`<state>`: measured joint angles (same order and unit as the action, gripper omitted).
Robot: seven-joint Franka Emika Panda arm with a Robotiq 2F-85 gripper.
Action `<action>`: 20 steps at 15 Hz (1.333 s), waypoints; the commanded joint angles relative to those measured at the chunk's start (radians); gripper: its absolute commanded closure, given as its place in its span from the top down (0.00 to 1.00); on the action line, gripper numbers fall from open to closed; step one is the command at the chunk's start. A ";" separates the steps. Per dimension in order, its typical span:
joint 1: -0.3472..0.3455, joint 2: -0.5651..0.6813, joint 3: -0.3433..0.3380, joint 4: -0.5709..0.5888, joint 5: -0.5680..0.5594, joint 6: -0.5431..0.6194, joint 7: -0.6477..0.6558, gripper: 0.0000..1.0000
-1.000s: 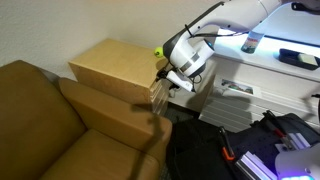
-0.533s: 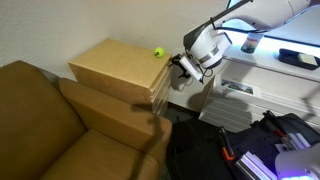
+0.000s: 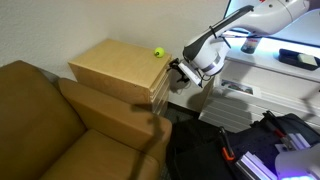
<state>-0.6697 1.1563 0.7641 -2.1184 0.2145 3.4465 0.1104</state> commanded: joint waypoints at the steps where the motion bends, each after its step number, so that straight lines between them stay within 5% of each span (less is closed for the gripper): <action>1: 0.093 -0.003 -0.062 0.030 -0.054 -0.033 0.084 1.00; 11: 0.197 0.052 -0.103 0.151 -0.059 -0.219 0.112 1.00; 20: 0.330 -0.144 -0.309 0.037 -0.010 -0.078 0.141 1.00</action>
<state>-0.3867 1.0934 0.5769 -2.0224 0.1601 3.3061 0.2252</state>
